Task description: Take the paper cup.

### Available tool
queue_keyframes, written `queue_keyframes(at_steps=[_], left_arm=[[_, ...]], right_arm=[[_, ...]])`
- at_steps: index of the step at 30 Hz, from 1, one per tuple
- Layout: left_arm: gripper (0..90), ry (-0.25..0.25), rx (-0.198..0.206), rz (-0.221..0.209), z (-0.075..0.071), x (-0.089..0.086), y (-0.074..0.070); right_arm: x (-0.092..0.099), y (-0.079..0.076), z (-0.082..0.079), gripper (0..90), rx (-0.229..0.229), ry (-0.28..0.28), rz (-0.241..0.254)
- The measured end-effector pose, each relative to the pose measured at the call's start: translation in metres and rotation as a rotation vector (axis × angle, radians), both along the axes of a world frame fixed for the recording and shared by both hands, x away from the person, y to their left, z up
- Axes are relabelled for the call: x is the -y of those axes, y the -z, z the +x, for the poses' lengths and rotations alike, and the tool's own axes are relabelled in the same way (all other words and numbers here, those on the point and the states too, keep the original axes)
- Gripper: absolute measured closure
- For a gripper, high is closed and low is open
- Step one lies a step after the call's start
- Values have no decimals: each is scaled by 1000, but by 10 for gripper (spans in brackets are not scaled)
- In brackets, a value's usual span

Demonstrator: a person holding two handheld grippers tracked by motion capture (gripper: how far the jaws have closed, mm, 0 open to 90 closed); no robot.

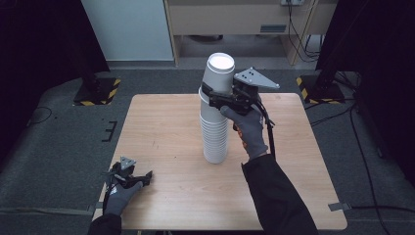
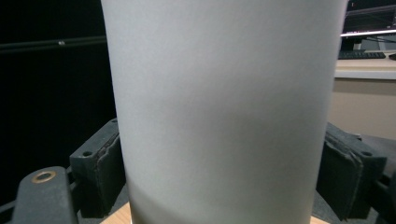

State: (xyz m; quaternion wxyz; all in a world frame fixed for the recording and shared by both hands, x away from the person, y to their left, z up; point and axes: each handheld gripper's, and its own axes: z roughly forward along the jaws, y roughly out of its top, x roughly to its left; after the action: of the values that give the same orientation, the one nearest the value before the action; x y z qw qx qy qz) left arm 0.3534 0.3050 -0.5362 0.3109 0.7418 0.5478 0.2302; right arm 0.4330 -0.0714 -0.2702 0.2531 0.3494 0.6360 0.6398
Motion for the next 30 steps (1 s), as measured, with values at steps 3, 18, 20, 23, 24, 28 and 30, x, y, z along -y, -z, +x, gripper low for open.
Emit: queue_keyframes(at_steps=[3,18,20,23,24,28,30], left_arm=[[75,0,0,0,0,0,0],[74,0,0,0,0,0,0],[74,0,0,1,0,0,0],[74,0,0,1,0,0,0],[74,0,0,1,0,0,0],[74,0,0,0,0,0,0],[74,0,0,0,0,0,0]], right_arm=[[1,-2,-1,156,5,-5,15],[21,-23,-11,157,41,3,77],[25,-25,-13,157,44,8,78],[29,-26,-14,157,46,9,83],[33,-28,-16,157,51,17,76],[41,-30,-21,157,52,27,77],[45,-31,-23,156,54,29,76]])
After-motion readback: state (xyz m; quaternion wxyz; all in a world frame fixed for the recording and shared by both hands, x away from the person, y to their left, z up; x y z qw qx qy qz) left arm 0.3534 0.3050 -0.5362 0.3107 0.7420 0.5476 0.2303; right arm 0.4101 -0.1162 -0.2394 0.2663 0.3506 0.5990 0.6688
